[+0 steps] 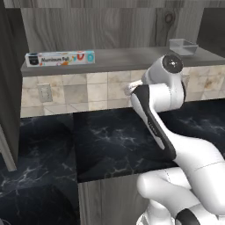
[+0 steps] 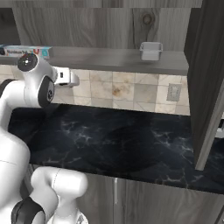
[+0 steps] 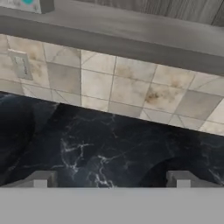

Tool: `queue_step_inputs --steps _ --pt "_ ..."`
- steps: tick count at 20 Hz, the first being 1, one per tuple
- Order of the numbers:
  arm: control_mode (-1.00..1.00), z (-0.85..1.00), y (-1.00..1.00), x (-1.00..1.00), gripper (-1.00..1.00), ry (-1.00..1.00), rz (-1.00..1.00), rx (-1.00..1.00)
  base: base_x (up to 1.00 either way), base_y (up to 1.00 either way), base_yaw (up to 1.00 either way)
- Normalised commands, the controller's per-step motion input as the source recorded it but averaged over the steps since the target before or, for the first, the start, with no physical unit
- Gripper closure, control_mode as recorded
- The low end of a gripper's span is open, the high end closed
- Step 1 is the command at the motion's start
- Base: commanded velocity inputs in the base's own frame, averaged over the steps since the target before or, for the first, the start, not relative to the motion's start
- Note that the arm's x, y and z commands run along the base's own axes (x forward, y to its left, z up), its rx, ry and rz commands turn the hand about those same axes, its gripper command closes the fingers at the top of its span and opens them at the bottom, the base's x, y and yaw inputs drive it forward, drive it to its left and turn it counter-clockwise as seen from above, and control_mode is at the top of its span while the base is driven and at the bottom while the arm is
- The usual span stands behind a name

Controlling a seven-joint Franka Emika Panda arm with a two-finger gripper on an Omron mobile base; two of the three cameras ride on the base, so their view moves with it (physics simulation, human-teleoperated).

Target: Retrieve the tupperware and aluminum foil from the cabinet and place them on the dining counter near the plate with avocado and tomato to prepare for storing leftovers.

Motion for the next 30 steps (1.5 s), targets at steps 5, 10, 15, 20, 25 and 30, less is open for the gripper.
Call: queue_step_inputs --steps 5,10,15,20,25,30 --pt "-1.0 0.46 0.17 0.0 -1.0 -0.32 0.18 0.01 0.0 0.0 0.0" --pt "-1.0 0.4 0.01 0.03 -1.0 -0.1 0.21 0.14 0.0 0.0 0.0" --pt "-1.0 0.42 0.0 0.09 -1.0 0.0 0.22 0.22 0.0 0.0 0.0" --pt "-1.0 0.41 0.15 0.16 -1.0 0.07 0.16 0.13 0.0 0.0 0.0" --pt "-1.0 0.22 0.46 0.24 -1.0 0.16 0.08 -0.02 0.0 0.0 0.0" --pt "-1.0 0.04 0.27 0.29 -1.0 0.2 0.0 -0.08 0.0 0.0 0.0"
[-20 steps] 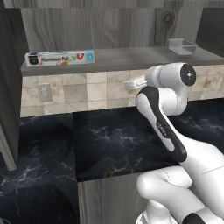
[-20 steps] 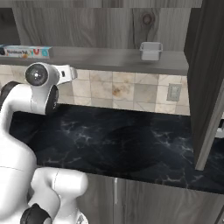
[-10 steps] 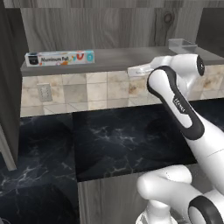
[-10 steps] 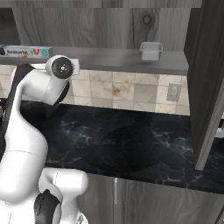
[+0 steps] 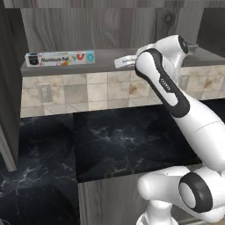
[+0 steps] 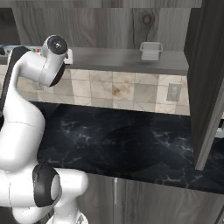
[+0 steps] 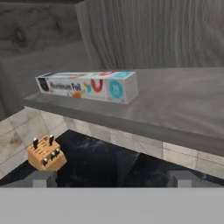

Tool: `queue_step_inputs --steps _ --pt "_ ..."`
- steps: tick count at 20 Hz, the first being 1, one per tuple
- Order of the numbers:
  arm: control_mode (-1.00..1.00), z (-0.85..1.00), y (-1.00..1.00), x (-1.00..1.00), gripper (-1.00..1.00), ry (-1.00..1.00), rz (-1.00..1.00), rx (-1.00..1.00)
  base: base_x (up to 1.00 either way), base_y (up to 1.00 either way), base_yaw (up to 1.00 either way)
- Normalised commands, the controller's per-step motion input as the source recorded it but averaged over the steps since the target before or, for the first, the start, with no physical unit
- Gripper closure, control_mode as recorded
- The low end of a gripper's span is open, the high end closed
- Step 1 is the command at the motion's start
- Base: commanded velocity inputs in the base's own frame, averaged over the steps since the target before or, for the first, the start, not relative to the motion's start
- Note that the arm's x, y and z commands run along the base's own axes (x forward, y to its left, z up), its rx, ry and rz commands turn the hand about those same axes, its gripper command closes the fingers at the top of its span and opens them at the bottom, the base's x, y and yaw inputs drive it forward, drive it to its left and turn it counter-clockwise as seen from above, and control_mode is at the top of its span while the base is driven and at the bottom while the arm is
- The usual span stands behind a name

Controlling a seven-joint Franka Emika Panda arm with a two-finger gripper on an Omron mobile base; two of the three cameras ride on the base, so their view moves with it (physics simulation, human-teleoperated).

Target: Retrieve the tupperware and aluminum foil from the cabinet and place them on the dining counter near the plate with avocado and tomato to prepare for storing leftovers.

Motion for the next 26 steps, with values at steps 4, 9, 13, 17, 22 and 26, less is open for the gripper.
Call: queue_step_inputs --steps 4,9,13,17,22,26 --pt "-1.0 0.0 0.01 0.16 -1.0 0.04 0.0 -0.03 0.0 0.0 0.0" --pt "-1.0 0.0 0.15 0.09 -1.0 0.0 0.0 -0.08 0.0 0.0 0.0" --pt "-1.0 0.0 0.26 0.24 -1.0 0.0 0.0 -0.13 0.0 0.0 0.0" --pt "-1.0 0.0 0.21 0.29 -1.0 0.0 0.02 -0.11 0.0 0.0 0.0" --pt "-1.0 0.0 0.15 0.37 -1.0 0.0 0.03 -0.05 0.0 0.0 0.0" --pt "-1.0 -0.02 0.06 0.38 -1.0 0.0 0.06 -0.01 0.0 0.0 0.0"
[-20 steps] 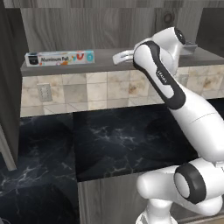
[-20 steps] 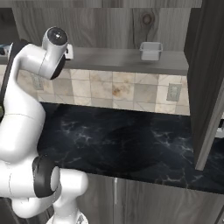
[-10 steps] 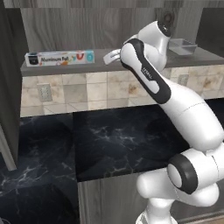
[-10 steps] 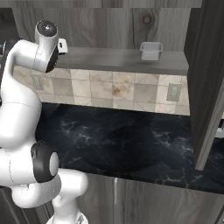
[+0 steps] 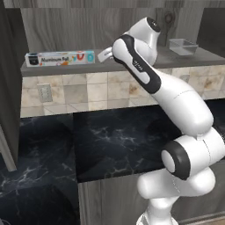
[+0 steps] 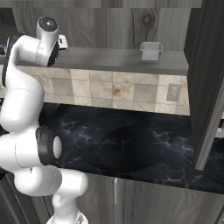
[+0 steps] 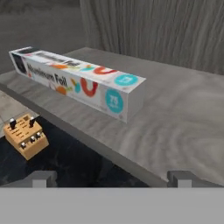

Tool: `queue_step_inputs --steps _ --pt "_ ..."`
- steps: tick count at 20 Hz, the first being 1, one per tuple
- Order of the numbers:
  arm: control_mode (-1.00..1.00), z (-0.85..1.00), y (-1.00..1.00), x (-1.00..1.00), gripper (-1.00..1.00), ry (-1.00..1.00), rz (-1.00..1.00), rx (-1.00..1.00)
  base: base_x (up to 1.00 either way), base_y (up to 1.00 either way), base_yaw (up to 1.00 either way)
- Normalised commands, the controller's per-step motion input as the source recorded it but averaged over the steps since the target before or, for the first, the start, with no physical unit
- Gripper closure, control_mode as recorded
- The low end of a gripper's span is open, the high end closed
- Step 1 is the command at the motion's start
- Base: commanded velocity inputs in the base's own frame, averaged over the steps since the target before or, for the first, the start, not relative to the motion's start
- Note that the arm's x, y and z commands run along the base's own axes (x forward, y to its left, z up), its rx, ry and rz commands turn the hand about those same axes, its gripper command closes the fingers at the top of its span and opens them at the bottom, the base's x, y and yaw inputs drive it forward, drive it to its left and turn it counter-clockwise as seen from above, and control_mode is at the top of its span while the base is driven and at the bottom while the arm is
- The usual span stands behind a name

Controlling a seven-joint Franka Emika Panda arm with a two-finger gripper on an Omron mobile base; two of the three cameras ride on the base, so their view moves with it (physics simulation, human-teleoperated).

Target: Retrieve the tupperware and aluminum foil from the cabinet and place them on the dining counter near the plate with avocado and tomato to prepare for storing leftovers.

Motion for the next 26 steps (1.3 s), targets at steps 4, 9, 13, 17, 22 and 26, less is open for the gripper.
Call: queue_step_inputs --steps 4,9,13,17,22,26 --pt "-1.0 -0.12 0.0 0.38 -1.0 -0.02 0.11 0.0 0.0 0.0 0.0" --pt "-1.0 -0.1 0.0 0.35 -1.0 -0.01 0.13 0.0 0.0 0.0 0.0" --pt "-1.0 -0.04 0.06 0.35 -1.0 0.0 0.13 0.0 0.0 0.0 0.0" --pt "-1.0 0.0 0.17 0.35 -1.0 0.0 0.12 0.0 0.0 0.0 0.0" --pt "-1.0 0.0 0.21 0.36 -1.0 0.0 0.13 0.0 0.0 0.0 0.0" --pt "-1.0 -0.01 0.22 0.39 -1.0 0.0 0.13 0.0 0.0 0.0 0.0"
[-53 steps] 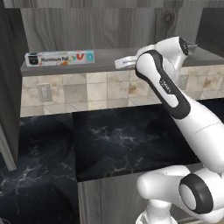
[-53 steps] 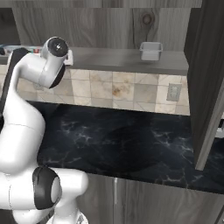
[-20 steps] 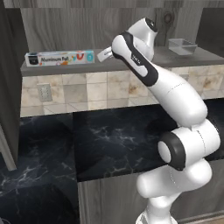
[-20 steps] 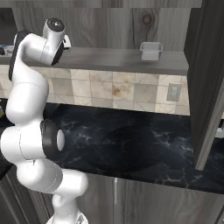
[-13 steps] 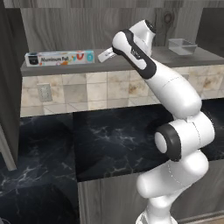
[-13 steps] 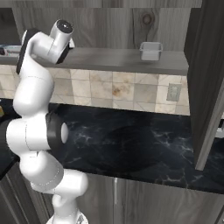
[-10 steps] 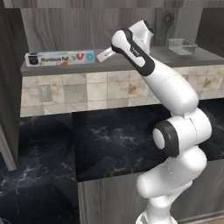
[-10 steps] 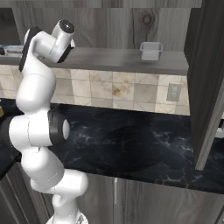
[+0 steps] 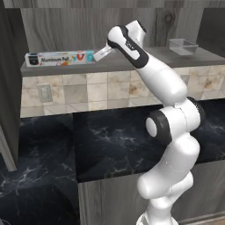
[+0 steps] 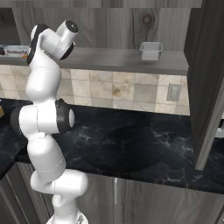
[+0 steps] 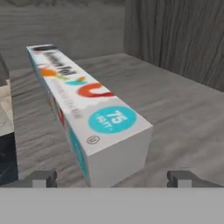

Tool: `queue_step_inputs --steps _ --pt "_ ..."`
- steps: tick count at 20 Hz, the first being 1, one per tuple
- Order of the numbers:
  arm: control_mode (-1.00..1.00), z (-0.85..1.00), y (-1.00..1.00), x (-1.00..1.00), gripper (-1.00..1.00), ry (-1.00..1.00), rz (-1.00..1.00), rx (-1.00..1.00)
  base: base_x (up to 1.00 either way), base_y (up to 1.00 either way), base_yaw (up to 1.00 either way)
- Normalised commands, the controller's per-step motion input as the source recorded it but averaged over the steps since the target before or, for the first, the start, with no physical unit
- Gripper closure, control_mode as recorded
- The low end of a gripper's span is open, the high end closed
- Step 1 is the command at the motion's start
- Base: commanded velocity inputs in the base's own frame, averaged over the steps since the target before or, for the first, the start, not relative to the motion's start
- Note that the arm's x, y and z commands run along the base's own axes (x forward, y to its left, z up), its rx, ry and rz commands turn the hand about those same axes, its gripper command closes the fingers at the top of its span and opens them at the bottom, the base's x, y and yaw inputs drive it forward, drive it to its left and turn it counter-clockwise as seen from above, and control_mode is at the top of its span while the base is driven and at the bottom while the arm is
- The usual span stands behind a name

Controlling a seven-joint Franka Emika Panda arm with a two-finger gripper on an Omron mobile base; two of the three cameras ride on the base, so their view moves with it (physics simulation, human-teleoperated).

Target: Retrieve the tupperware and aluminum foil from the cabinet and place them on the dining counter near the plate with avocado and tomato to prepare for storing leftovers.

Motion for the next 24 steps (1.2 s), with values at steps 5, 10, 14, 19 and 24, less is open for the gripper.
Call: queue_step_inputs --steps 5,10,14,19,24 --pt "-1.0 -0.06 0.1 0.4 -1.0 0.0 0.11 0.0 0.0 0.0 0.0" --pt "-1.0 -0.13 0.17 0.31 -1.0 0.0 0.11 0.0 0.0 0.0 0.0" --pt "-1.0 -0.15 0.21 0.24 -1.0 0.0 0.11 0.0 0.0 0.0 0.0" --pt "-1.0 -0.19 0.28 0.12 -1.0 0.0 0.11 0.0 0.0 0.0 0.0" --pt "-1.0 -0.2 0.3 0.07 -1.0 0.0 0.11 0.0 0.0 0.0 0.0"
